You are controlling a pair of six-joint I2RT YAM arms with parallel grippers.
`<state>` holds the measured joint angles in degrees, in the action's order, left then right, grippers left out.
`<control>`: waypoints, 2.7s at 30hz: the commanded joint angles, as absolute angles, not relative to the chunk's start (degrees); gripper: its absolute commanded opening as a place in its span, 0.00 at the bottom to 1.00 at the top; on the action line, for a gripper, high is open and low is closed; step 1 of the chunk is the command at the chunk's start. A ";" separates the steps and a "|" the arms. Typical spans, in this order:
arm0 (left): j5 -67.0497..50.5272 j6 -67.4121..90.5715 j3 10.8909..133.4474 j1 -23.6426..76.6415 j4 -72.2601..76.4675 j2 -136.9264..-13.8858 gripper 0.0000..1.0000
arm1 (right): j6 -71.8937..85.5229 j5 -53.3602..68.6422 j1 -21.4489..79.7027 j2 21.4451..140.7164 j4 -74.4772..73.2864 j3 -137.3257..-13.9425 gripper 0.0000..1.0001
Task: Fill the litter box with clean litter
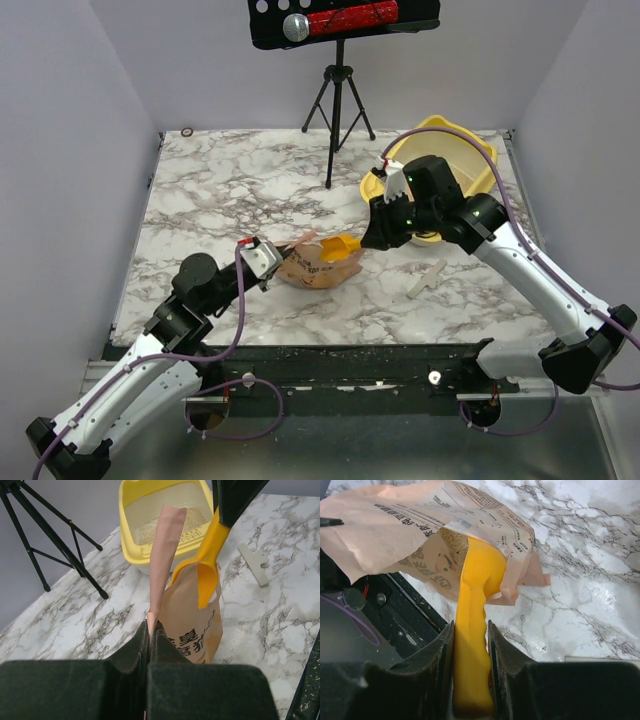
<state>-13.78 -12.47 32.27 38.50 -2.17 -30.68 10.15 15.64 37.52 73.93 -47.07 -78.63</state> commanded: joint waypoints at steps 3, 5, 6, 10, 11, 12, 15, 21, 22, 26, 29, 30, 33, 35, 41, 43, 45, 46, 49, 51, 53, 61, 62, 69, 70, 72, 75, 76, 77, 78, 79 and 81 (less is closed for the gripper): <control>-12.31 -12.04 33.14 38.76 8.88 -25.23 0.00 | 11.95 -1.32 36.21 77.95 -57.37 -86.12 0.00; -12.13 -12.04 32.79 38.76 9.31 -24.09 0.00 | 11.69 -2.19 36.21 79.45 -60.19 -88.76 0.00; -12.13 -11.95 32.61 38.76 9.49 -23.65 0.00 | 11.78 -3.33 36.21 79.80 -60.90 -89.73 0.00; -12.57 -11.86 32.61 38.85 10.11 -22.77 0.00 | 11.78 -7.55 36.21 80.07 -61.88 -91.84 0.00; -12.74 -11.60 32.43 38.76 10.02 -22.68 0.00 | 12.04 -7.47 36.30 79.63 -61.44 -91.85 0.00; -13.01 -11.34 32.26 38.85 10.11 -22.59 0.00 | 11.52 -5.73 36.39 79.19 -60.74 -91.50 0.00; -13.80 -10.20 31.64 38.76 10.63 -23.03 0.00 | 9.94 1.47 36.39 80.32 -61.51 -92.10 0.00; -13.63 -8.62 30.76 38.85 11.51 -24.26 0.00 | 9.49 4.48 36.91 83.94 -61.36 -89.66 0.00; -13.19 -8.61 30.67 38.76 11.51 -24.34 0.00 | 9.84 5.09 36.91 84.37 -60.04 -88.52 0.00; -11.95 -8.53 30.23 38.76 11.51 -24.70 0.00 | 11.25 8.78 36.91 86.74 -55.30 -85.00 0.00; -11.78 -8.53 30.15 38.93 11.51 -24.96 0.00 | 12.65 11.94 36.91 88.68 -51.08 -81.83 0.00; -11.69 -8.61 30.15 38.85 11.34 -25.05 0.00 | 12.92 13.17 36.91 89.29 -49.32 -80.78 0.00; -11.34 -9.22 30.06 38.94 10.81 -25.14 0.00 | 14.41 14.76 36.83 90.87 -45.63 -78.14 0.00; -10.90 -9.75 30.14 38.85 10.20 -25.40 0.00 | 15.55 17.65 36.65 92.02 -42.12 -75.86 0.00; -10.29 -12.21 30.41 38.94 7.30 -25.75 0.00 | 21.17 26.53 34.72 90.80 -26.66 -65.41 0.00; -10.20 -14.14 30.85 38.94 5.55 -26.19 0.00 | 23.37 30.30 34.02 89.13 -20.16 -60.58 0.00; -10.46 -15.29 31.37 39.02 4.14 -26.46 0.00 | 26.26 33.82 33.93 87.63 -13.48 -56.36 0.00; -10.46 -15.90 31.46 38.94 3.70 -26.54 0.00 | 27.76 35.75 33.93 87.45 -9.45 -54.42 0.00; -9.41 -17.22 31.64 38.94 2.64 -26.80 0.00 | 33.90 41.38 33.93 87.71 4.34 -48.10 0.00; -8.53 -17.75 31.73 38.94 2.11 -27.16 0.00 | 37.34 42.71 33.93 87.54 11.65 -45.28 0.00; -6.69 -18.63 31.64 38.94 1.50 -27.25 0.00 | 40.41 43.68 33.93 86.93 18.07 -42.81 0.01; -3.87 -19.69 31.29 38.94 1.32 -27.25 0.00 | 46.84 46.32 33.84 81.75 27.16 -40.35 0.00; -3.87 -19.77 31.20 38.94 1.32 -27.25 0.00 | 47.28 46.23 33.84 80.61 27.42 -40.08 0.00; -5.27 -19.16 30.94 38.94 1.84 -27.77 0.00 | 50.27 44.91 33.05 74.10 28.30 -36.66 0.00; -5.53 -18.99 30.85 38.94 2.19 -27.60 0.00 | 50.97 44.65 32.96 73.22 28.56 -36.04 0.00; -6.24 -18.72 30.50 38.94 2.90 -27.68 0.00 | 51.94 44.47 32.61 71.81 29.09 -34.90 0.00; -7.47 -18.37 30.15 39.02 3.60 -27.86 0.00 | 53.26 42.90 31.99 69.00 29.18 -32.88 0.00; -7.82 -18.28 29.97 38.94 3.86 -27.60 0.00 | 53.78 42.63 31.56 68.21 29.35 -32.09 0.00; -8.17 -18.19 29.80 38.94 4.22 -27.68 0.00 | 54.49 42.19 31.12 67.33 29.36 -31.38 0.00; -8.26 -17.93 29.53 39.02 4.65 -27.69 0.00 | 55.28 41.93 30.77 66.37 29.44 -30.59 0.00; -8.52 -17.93 29.44 38.94 4.75 -27.69 0.00 | 56.24 41.92 30.41 65.84 29.79 -29.89 0.00; -8.70 -17.67 29.18 38.94 5.53 -27.77 0.00 | 58.09 41.66 29.88 64.69 30.76 -27.96 0.00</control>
<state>-7.40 -18.52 29.23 39.11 -0.08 -28.14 53.36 41.19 30.72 67.48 26.24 -30.85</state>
